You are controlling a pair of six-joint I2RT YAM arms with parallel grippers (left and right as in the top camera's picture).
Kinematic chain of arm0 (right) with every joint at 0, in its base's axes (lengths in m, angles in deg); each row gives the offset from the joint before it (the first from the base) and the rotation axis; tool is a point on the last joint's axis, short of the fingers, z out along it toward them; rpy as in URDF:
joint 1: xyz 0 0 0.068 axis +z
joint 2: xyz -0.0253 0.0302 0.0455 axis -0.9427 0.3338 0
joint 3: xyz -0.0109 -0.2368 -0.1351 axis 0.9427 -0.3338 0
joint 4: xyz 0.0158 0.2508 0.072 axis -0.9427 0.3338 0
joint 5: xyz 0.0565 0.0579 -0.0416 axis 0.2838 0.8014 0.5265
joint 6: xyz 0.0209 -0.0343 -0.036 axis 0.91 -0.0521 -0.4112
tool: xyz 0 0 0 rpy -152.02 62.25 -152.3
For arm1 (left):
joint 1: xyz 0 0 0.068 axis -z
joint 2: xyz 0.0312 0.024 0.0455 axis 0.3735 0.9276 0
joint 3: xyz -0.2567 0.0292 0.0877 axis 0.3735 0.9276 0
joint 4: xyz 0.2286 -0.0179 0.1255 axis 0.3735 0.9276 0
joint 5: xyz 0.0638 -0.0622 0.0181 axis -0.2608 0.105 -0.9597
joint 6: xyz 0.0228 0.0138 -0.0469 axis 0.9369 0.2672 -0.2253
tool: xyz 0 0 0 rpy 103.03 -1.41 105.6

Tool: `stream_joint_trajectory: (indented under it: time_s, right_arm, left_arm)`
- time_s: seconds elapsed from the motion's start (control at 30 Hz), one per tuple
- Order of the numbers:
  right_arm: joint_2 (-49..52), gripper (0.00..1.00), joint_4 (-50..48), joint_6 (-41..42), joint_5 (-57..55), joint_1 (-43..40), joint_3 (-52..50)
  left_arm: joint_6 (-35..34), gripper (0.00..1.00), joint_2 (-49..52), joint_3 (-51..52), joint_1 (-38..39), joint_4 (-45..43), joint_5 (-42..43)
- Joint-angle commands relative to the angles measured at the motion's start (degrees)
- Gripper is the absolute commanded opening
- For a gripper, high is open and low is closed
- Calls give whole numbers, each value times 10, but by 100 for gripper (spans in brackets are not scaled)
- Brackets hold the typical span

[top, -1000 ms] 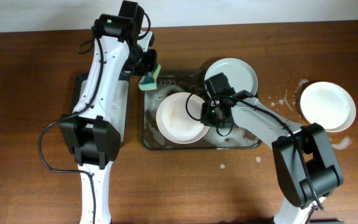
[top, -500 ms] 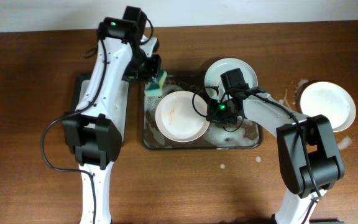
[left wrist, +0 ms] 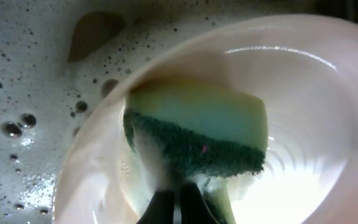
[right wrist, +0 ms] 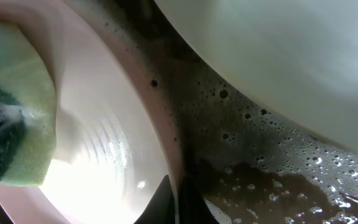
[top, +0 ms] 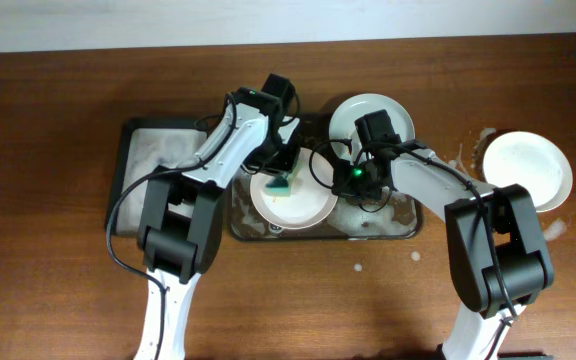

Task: Clean dirty plates on tray and stack at the side
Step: 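Scrub the pink plate with the sponge while the right gripper holds its rim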

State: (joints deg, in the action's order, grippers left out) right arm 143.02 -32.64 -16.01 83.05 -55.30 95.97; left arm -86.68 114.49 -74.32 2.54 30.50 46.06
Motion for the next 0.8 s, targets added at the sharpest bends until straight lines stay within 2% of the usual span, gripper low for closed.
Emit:
stream_joint_trajectory:
  time_s: [0.0,0.07,0.2,0.27,0.4,0.57,0.67,0.77]
  right_arm:
    - [7,4,2,-6,-12,2,-4]
    - [7,4,2,-6,-12,2,-4]
    - [7,4,2,-6,-12,2,-4]
    - [7,4,2,-6,-12,2,-4]
    - [7,4,6,-6,-15,2,-4]
    - [7,4,7,-6,-16,2,-4]
    - [7,4,7,-6,-16,2,-4]
    - [7,4,7,-6,-16,2,-4]
  left_arm:
    - [9,1,12,42,-2,44,-31]
    - [11,1,12,42,-2,90,-30]
    - [90,1,12,42,-2,117,31]
    - [91,1,12,42,-2,74,33]
    - [91,1,12,42,-2,-67,28]
    - [91,1,12,42,-2,-175,-77]
    - [67,1,12,42,-2,-155,-144]
    - [58,1,12,42,-2,-87,-177]
